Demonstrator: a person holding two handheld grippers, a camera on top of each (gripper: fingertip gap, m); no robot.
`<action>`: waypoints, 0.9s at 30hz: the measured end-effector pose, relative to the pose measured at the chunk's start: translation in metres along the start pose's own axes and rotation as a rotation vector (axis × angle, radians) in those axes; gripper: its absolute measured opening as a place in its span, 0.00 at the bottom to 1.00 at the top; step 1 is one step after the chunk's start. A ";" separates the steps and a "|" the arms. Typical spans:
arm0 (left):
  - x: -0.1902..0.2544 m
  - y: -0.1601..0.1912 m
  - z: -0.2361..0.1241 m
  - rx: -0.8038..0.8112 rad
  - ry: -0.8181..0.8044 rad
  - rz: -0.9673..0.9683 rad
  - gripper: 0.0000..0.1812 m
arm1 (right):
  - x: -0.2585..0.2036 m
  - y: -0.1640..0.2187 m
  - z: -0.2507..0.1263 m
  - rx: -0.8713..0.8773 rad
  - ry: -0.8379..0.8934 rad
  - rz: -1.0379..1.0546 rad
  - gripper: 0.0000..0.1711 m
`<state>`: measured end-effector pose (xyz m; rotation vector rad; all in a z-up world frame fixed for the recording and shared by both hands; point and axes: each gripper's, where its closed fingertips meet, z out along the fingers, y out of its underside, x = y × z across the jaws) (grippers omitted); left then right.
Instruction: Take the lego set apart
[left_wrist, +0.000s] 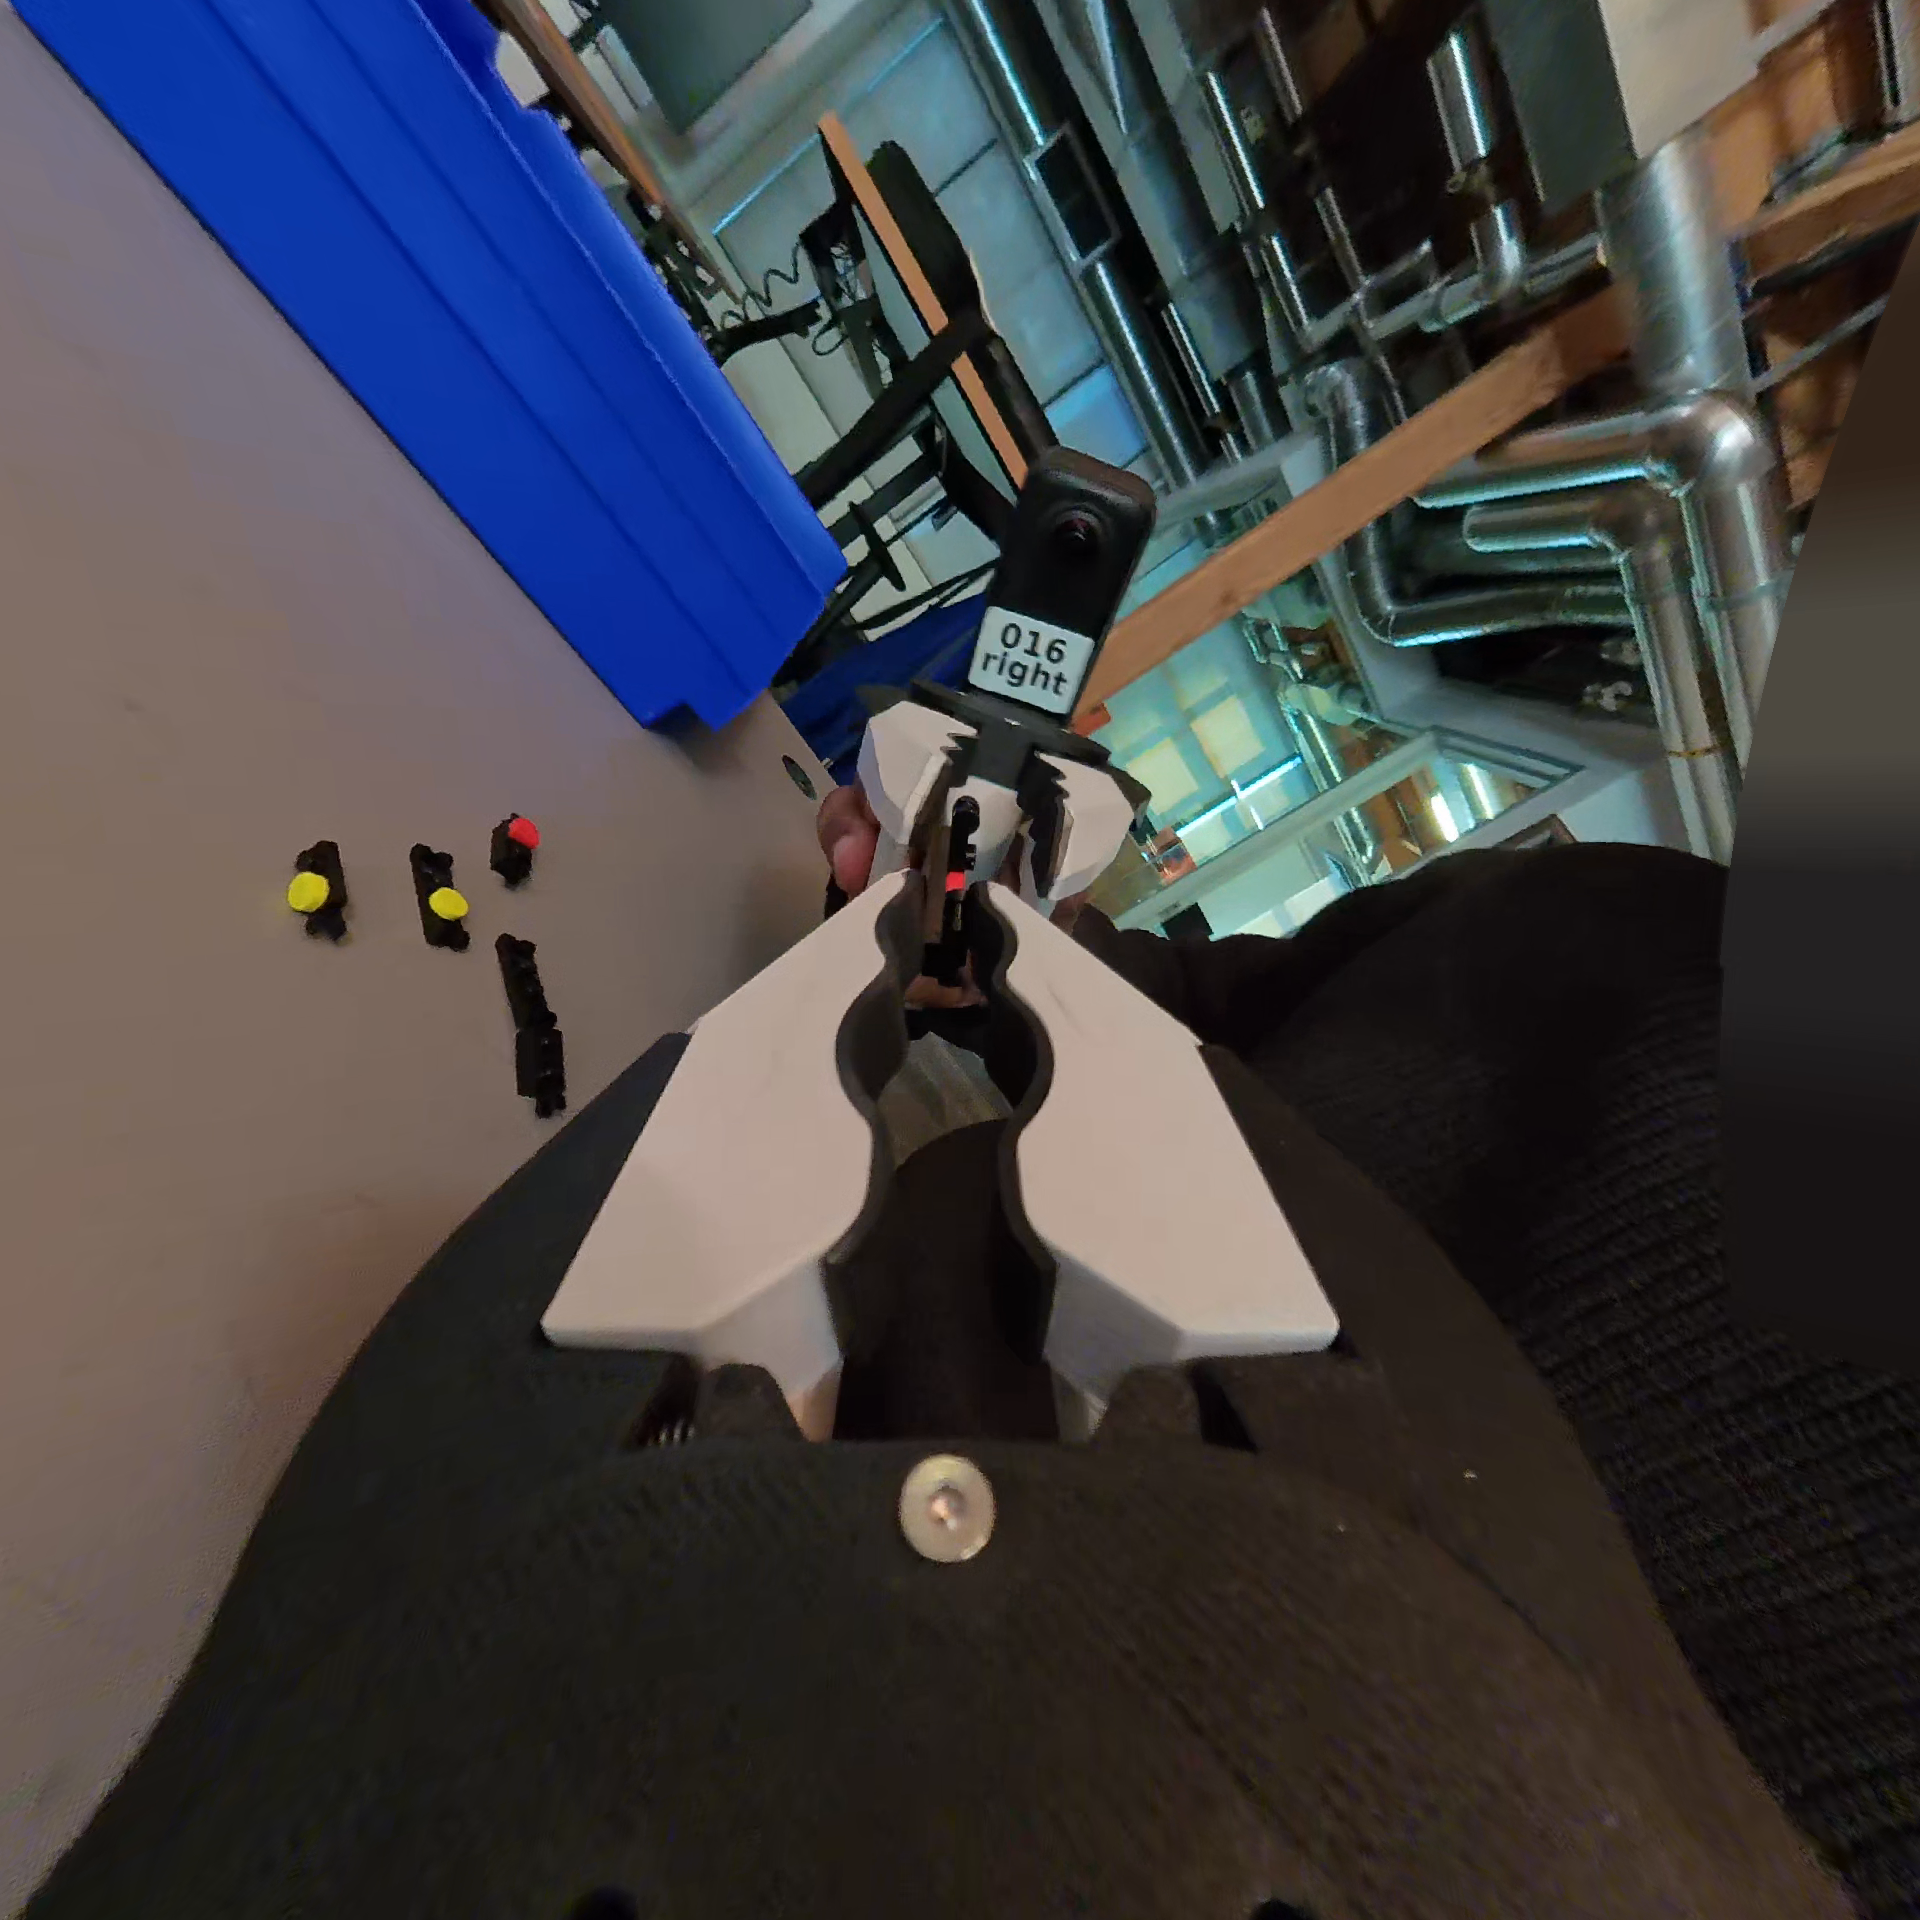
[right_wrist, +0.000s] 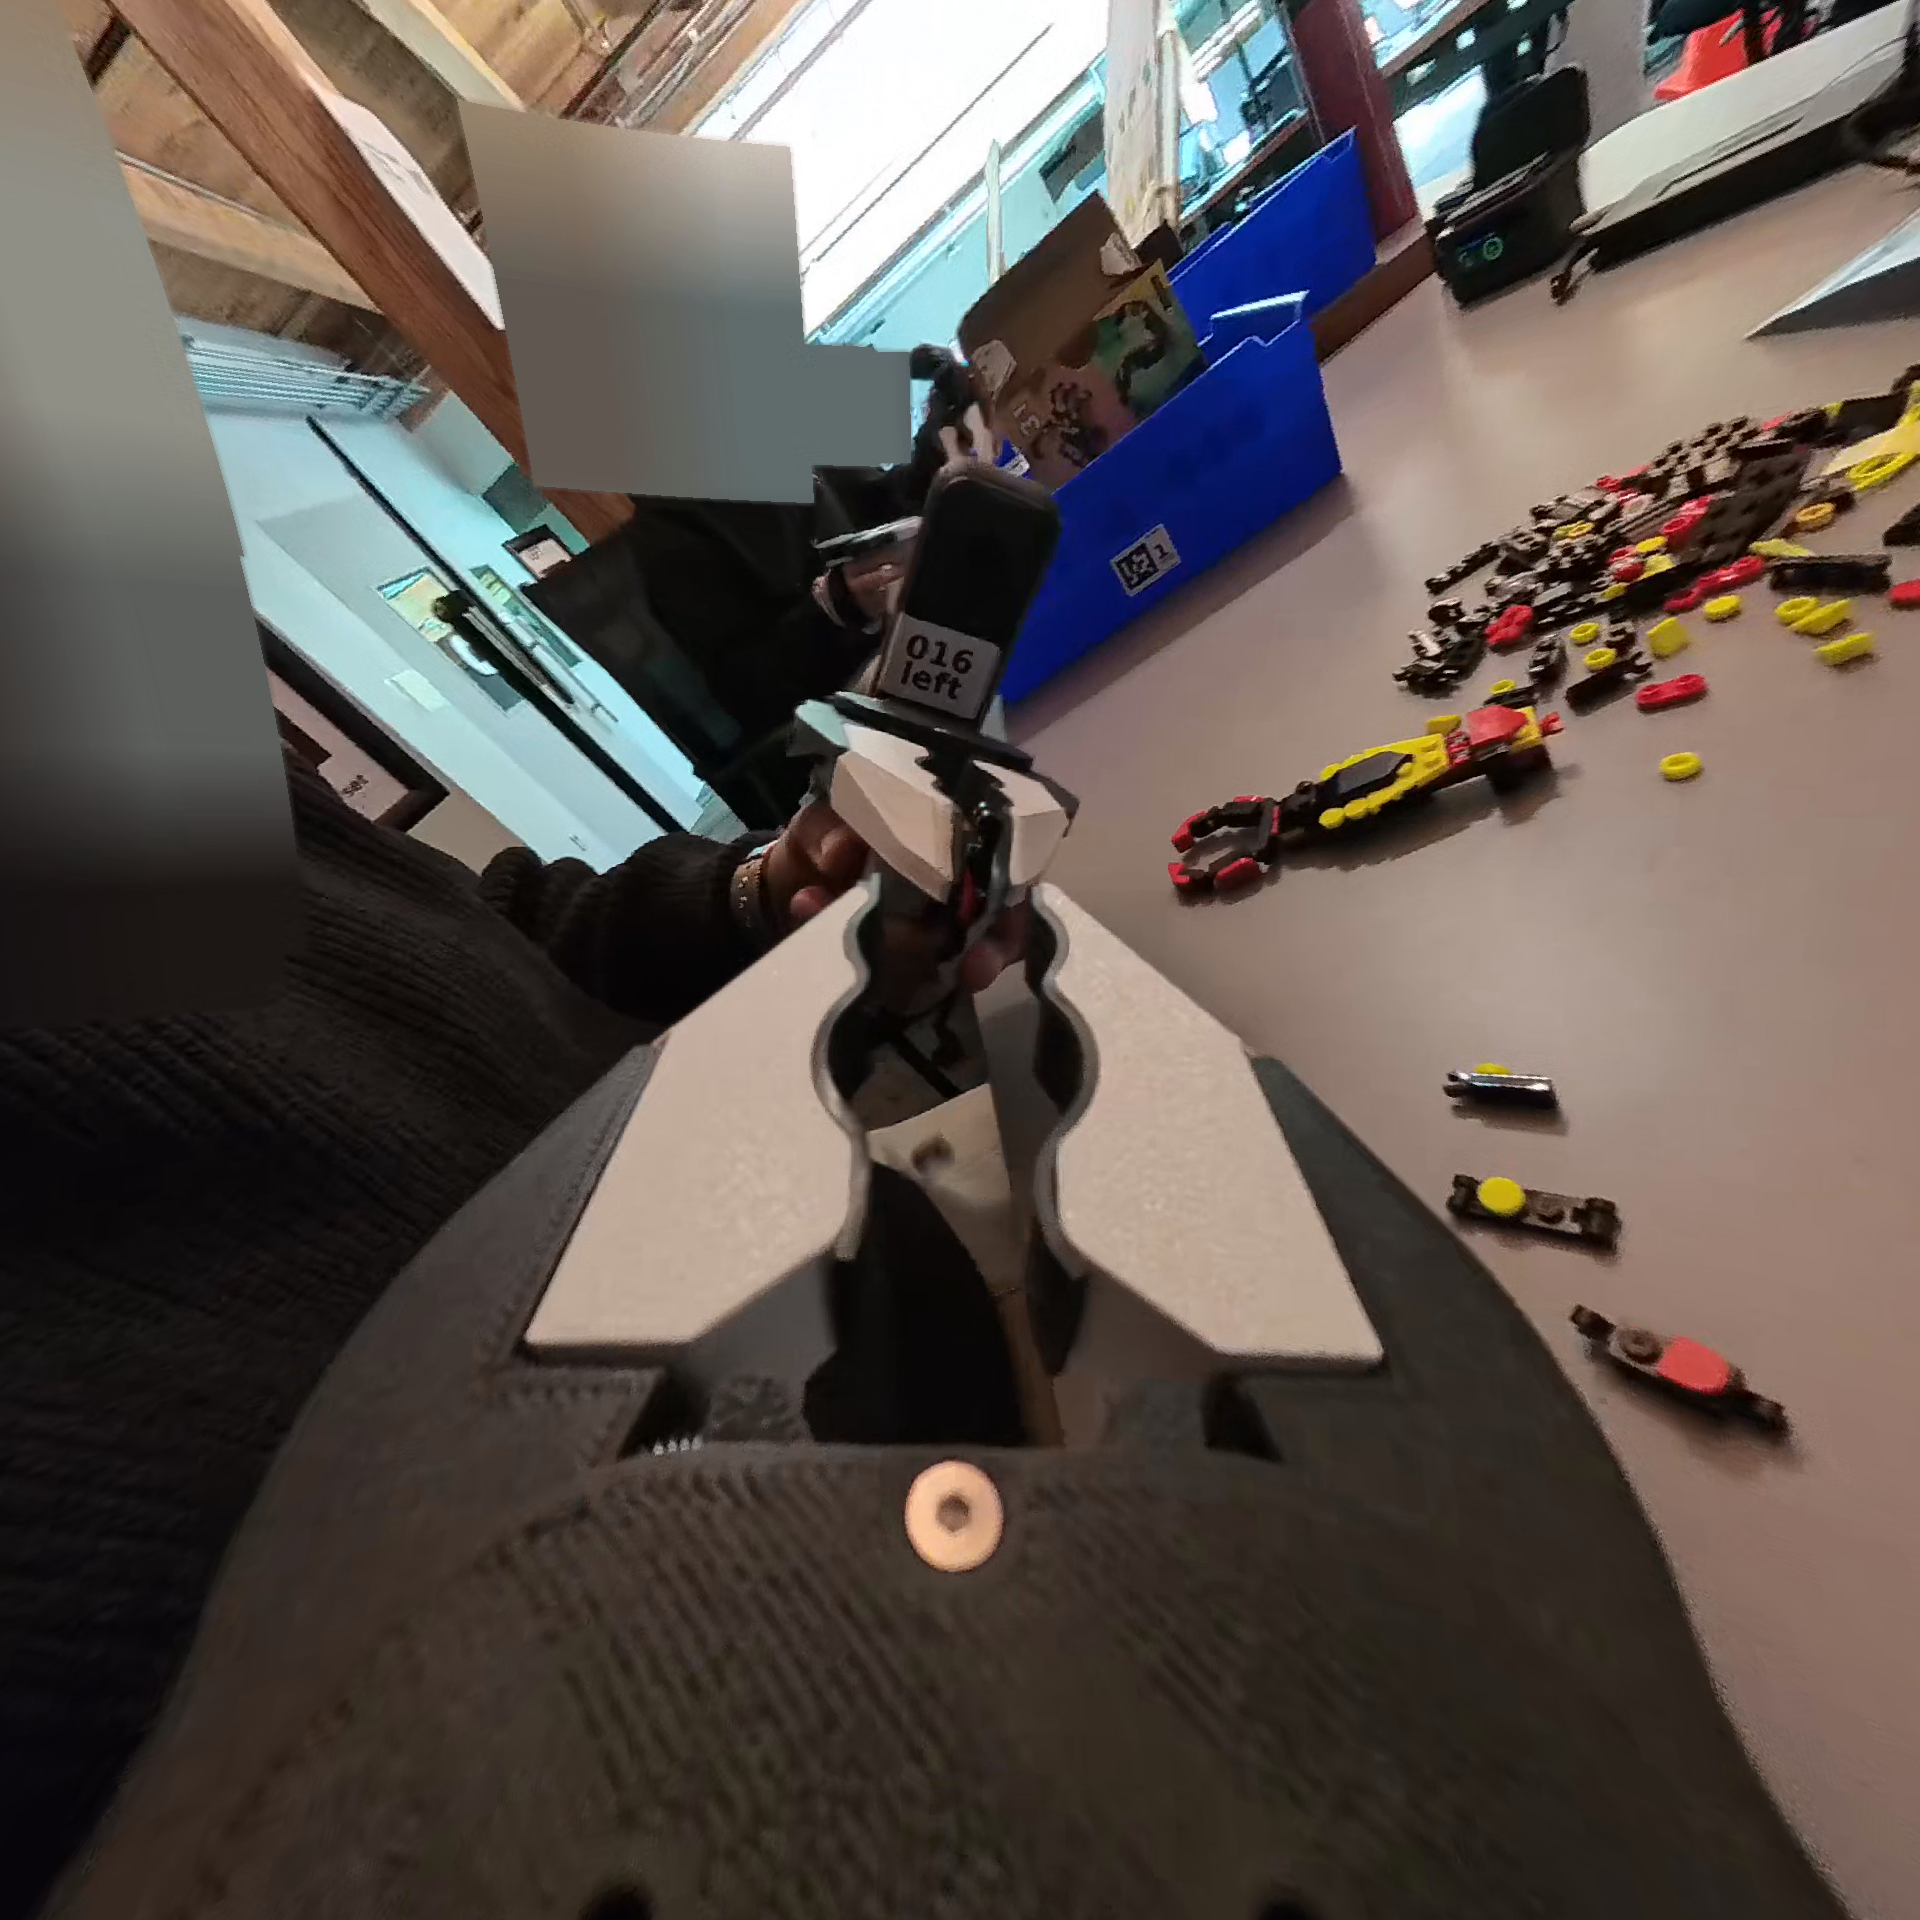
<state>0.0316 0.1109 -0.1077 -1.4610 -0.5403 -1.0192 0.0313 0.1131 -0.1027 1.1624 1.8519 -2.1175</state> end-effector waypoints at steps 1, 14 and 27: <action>-0.004 -0.001 0.000 0.007 -0.023 -0.002 0.02 | 0.004 0.000 0.000 -0.002 0.025 -0.007 0.14; -0.032 -0.059 -0.055 0.281 -0.166 0.051 0.03 | 0.025 0.013 0.000 -0.054 0.093 0.056 0.15; -0.035 -0.052 -0.052 0.241 -0.203 0.118 0.03 | 0.036 0.007 -0.010 -0.025 0.134 0.090 0.16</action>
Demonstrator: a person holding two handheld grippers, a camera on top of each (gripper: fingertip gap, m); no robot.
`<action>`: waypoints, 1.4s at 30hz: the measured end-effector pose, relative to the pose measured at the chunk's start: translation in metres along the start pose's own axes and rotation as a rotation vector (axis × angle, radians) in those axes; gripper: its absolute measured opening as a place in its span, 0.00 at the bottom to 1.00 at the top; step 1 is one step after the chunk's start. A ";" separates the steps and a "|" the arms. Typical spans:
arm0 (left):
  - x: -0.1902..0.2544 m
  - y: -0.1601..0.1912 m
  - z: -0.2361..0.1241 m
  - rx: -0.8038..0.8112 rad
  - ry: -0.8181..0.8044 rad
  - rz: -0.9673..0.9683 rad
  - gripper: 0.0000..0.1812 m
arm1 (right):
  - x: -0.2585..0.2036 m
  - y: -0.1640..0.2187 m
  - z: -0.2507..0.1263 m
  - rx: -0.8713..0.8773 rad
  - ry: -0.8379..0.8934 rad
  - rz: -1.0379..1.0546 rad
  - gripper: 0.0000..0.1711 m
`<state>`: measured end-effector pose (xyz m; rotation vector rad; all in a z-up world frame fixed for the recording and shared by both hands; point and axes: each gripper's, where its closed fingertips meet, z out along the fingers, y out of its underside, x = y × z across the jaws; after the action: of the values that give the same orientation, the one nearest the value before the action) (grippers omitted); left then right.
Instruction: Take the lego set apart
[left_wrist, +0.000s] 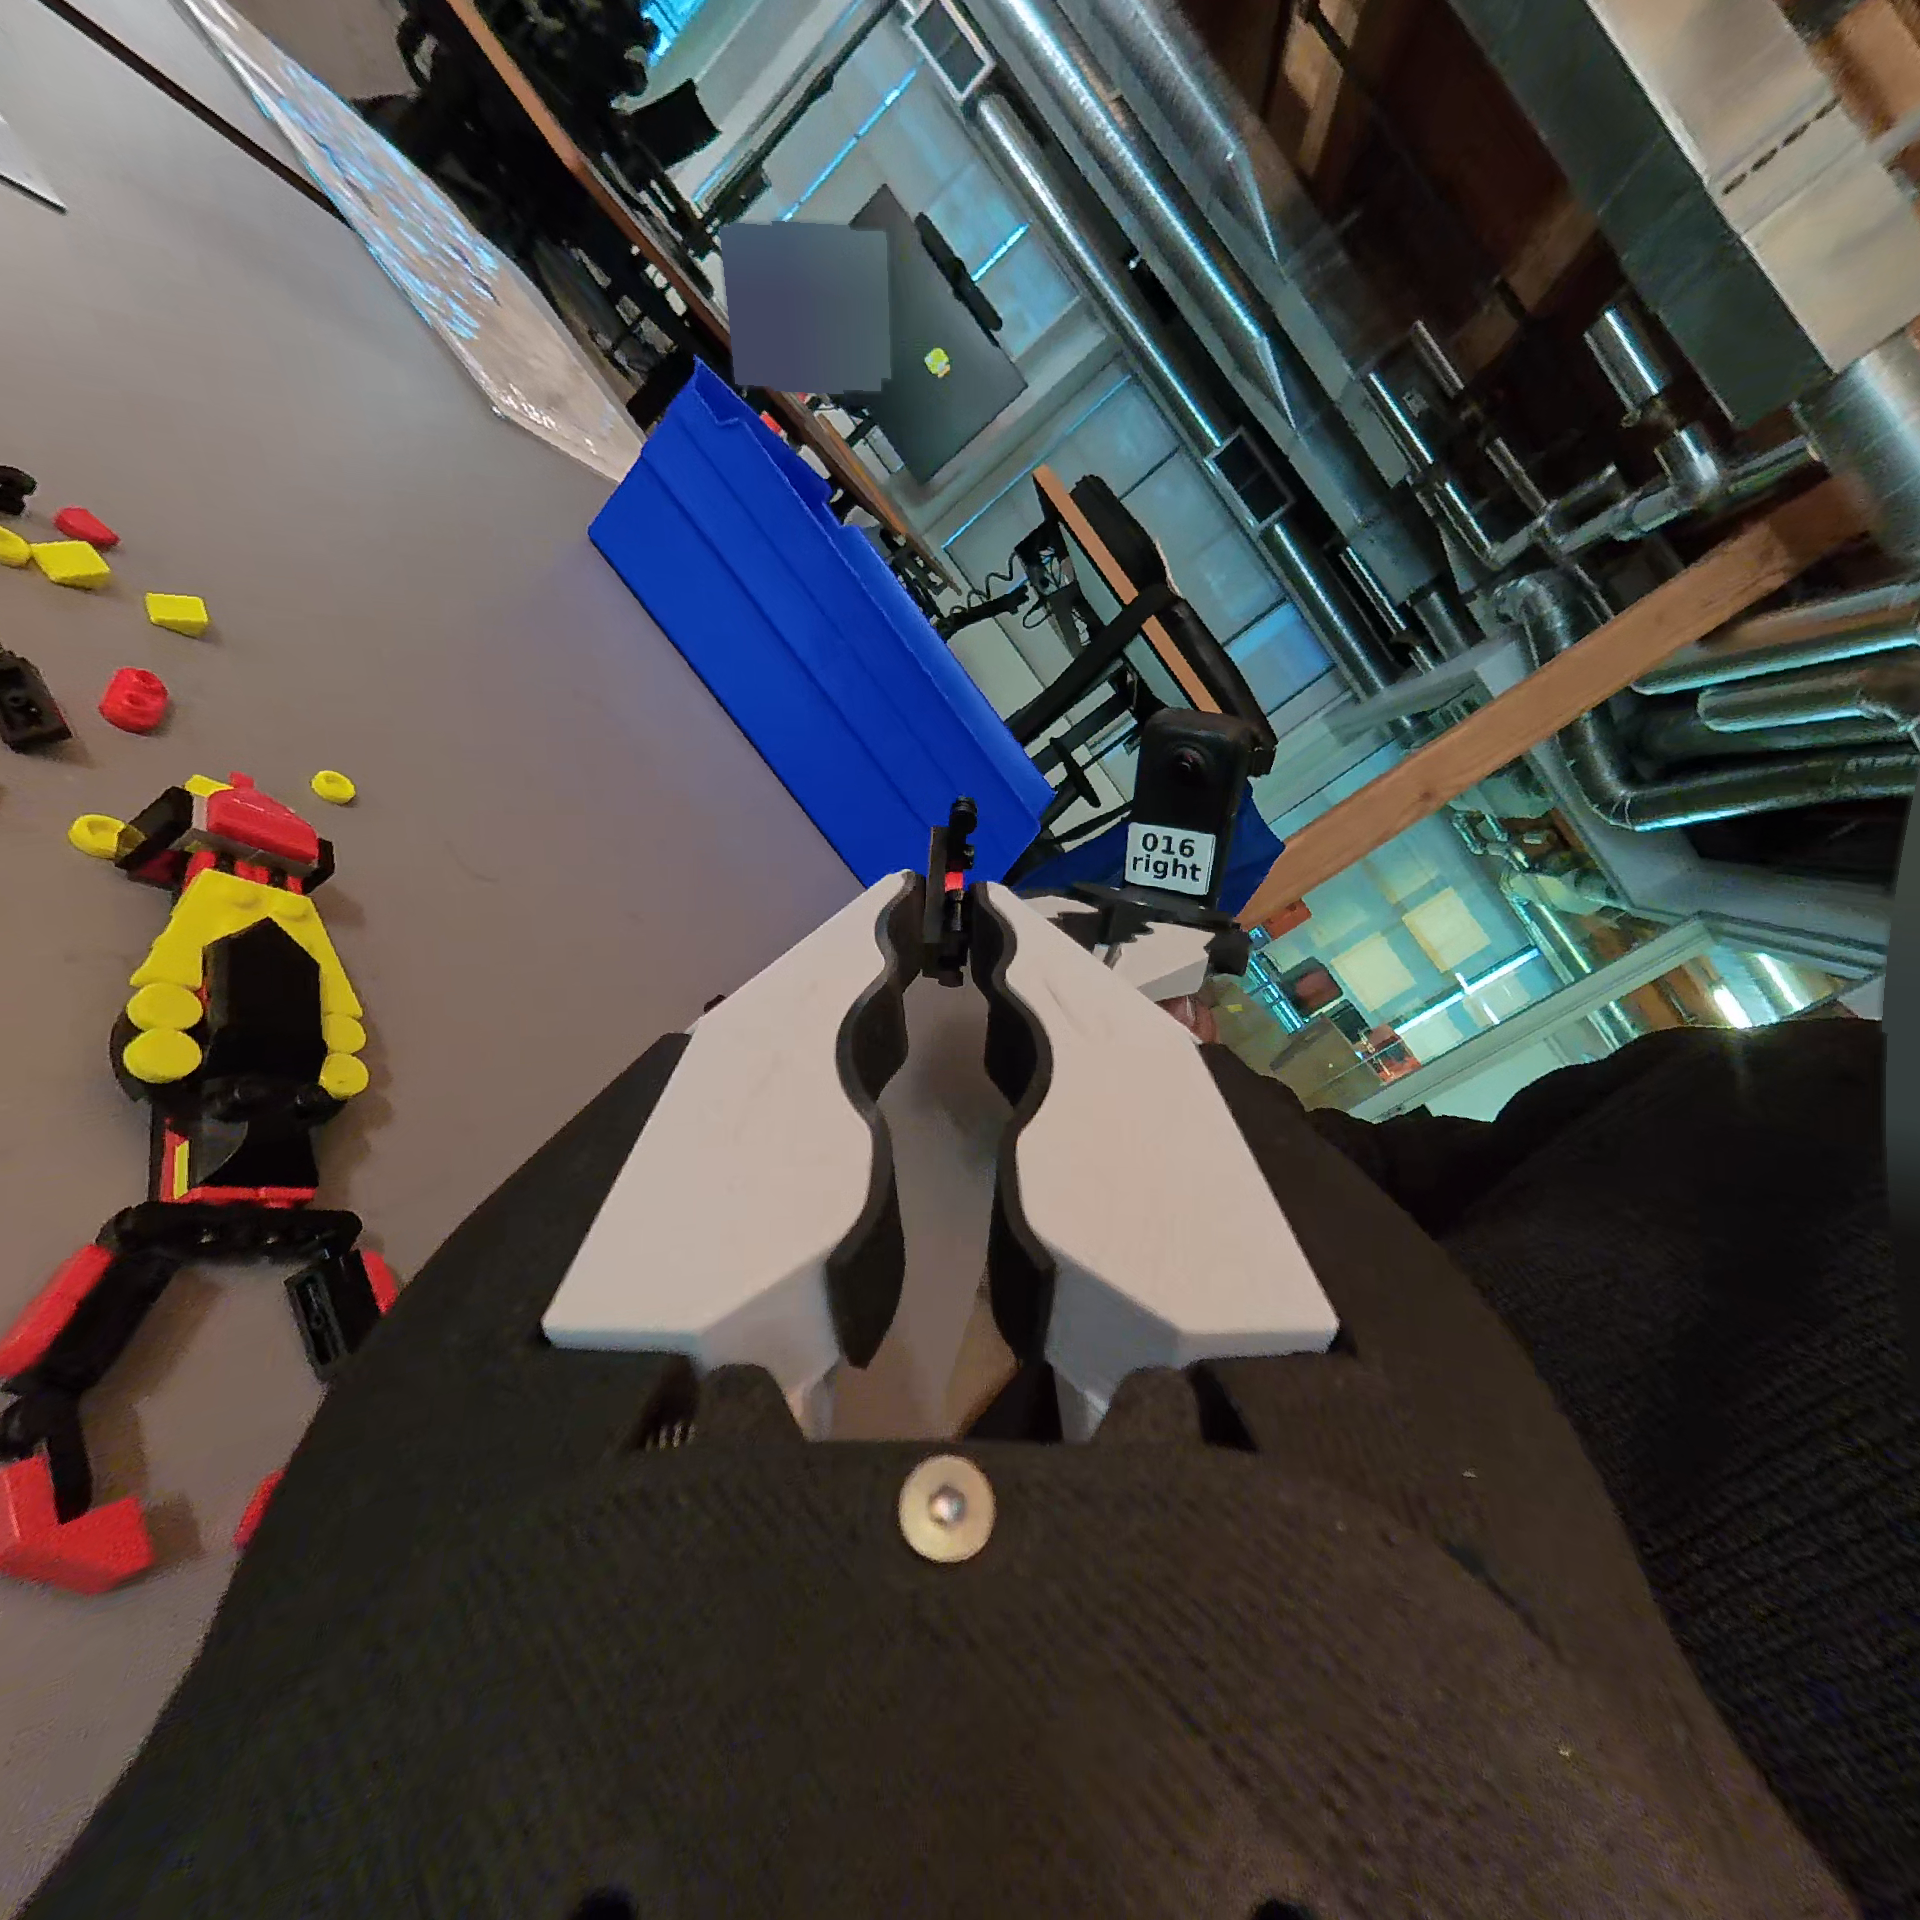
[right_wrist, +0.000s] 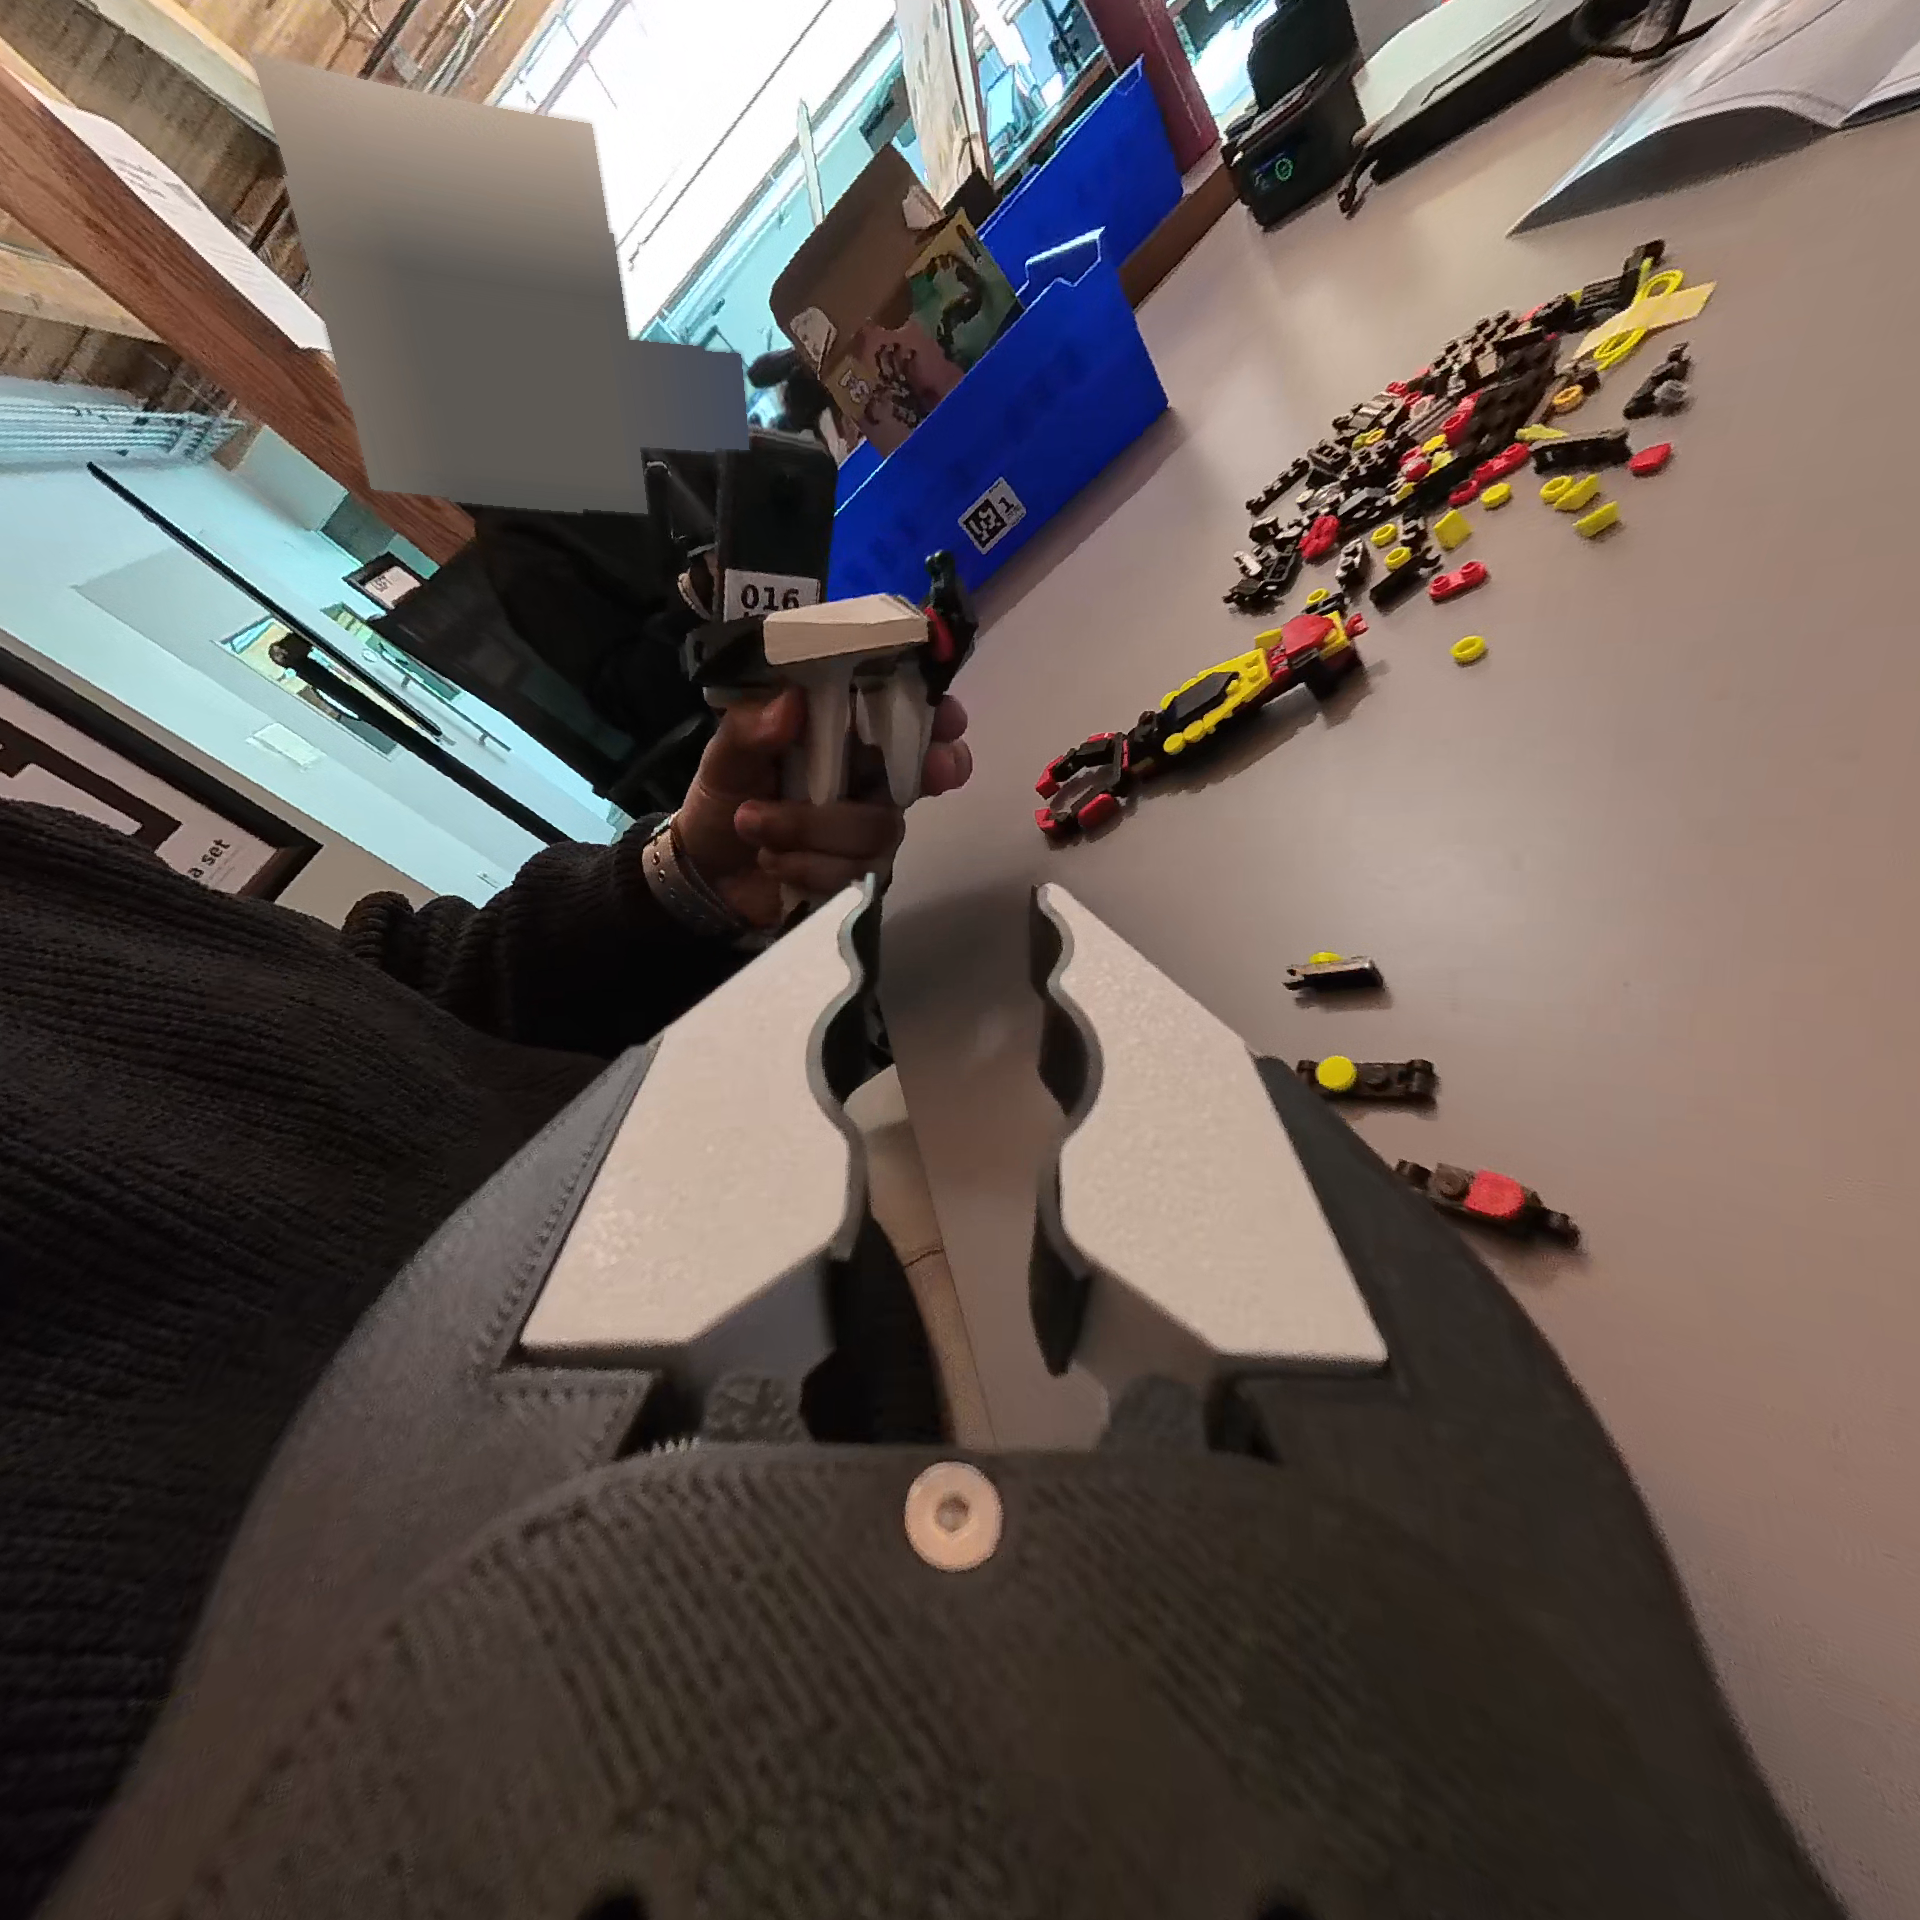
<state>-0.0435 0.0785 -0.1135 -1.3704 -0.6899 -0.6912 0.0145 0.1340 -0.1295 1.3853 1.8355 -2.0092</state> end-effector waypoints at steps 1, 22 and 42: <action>0.000 0.000 0.000 0.002 0.004 -0.004 0.03 | 0.000 -0.001 -0.001 0.008 0.001 0.007 0.16; 0.042 0.088 -0.102 0.010 -0.108 0.035 0.03 | -0.088 0.081 -0.038 0.129 0.109 0.096 0.16; 0.106 0.191 -0.253 0.147 -0.194 -0.178 0.02 | -0.114 0.267 0.086 -0.226 0.361 -0.733 0.27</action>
<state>0.1809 -0.1628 -0.1686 -1.2606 -1.0079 -0.6388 0.1952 -0.0658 -0.2672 1.1668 2.9675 -1.7664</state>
